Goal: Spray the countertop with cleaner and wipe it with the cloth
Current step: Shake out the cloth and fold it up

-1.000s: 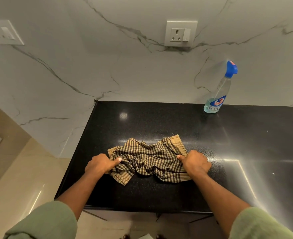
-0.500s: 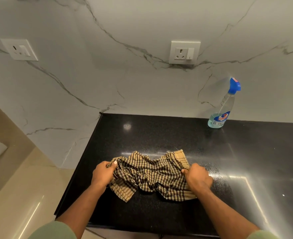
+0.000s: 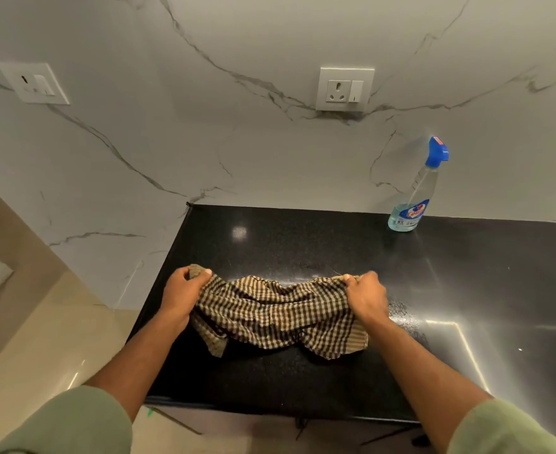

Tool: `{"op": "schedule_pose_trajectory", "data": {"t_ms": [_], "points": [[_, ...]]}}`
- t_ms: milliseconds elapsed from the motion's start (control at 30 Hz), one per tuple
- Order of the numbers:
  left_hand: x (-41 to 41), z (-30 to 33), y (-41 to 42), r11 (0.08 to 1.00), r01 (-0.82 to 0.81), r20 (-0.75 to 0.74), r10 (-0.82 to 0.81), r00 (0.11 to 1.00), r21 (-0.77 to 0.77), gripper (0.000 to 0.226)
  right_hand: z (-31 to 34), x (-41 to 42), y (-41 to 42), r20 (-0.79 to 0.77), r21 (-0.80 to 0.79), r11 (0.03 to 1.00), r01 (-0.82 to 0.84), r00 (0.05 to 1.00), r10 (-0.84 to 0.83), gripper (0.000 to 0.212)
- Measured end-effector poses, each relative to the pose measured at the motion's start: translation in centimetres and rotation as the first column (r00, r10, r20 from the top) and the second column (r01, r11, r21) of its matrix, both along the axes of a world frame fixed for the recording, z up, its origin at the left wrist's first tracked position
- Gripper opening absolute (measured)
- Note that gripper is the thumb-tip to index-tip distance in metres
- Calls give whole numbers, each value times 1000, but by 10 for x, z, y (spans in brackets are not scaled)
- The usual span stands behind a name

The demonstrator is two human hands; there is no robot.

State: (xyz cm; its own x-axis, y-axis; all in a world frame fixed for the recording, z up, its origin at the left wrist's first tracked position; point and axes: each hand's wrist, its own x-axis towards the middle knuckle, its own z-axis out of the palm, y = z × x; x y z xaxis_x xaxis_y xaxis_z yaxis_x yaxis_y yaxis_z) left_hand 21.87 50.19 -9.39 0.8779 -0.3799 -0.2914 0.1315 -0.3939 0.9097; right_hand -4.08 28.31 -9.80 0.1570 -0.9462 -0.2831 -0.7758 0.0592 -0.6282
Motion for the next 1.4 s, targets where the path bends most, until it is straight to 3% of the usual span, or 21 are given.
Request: {"op": "schedule_pose_trajectory", "data": {"t_ms": [167, 333, 433, 533, 767, 900, 1033, 1167, 1300, 1400], "points": [[27, 26, 21, 1000, 29, 48, -30, 998, 12, 74, 11, -8, -14, 76, -49, 998, 43, 996, -40, 32], [45, 44, 42, 961, 266, 128, -275, 953, 81, 11, 28, -14, -32, 137, -75, 994, 76, 988, -65, 35], [46, 54, 48, 924, 364, 198, -381, 903, 120, 22, 33, -11, -38, 131, -100, 994, 38, 991, -24, 38], [46, 61, 51, 907, 402, 251, -421, 872, 128, 28, 49, -13, -33, 177, -94, 995, -30, 983, 47, 23], [50, 70, 59, 947, 313, 381, -317, 869, 74, 31, 76, -25, -38, 376, 40, 995, -89, 924, 68, 2], [52, 78, 62, 961, 274, 406, -264, 875, 34, 33, 89, -33, -45, 444, 57, 993, -106, 894, 70, 6], [58, 91, 62, 965, 248, 532, -252, 809, 80, 29, 107, -41, -57, 550, 113, 991, -68, 835, -5, 6], [64, 109, 54, 987, 152, 652, -147, 744, 49, 14, 127, -41, -68, 609, 51, 999, -18, 793, -17, 4], [64, 126, 37, 990, 121, 531, -61, 845, -78, 13, 146, -35, -67, 608, -8, 999, 44, 793, -30, 3], [68, 138, 29, 959, 126, 218, -70, 973, -254, 16, 152, -31, -73, 616, 58, 997, 50, 785, -75, 10]]}}
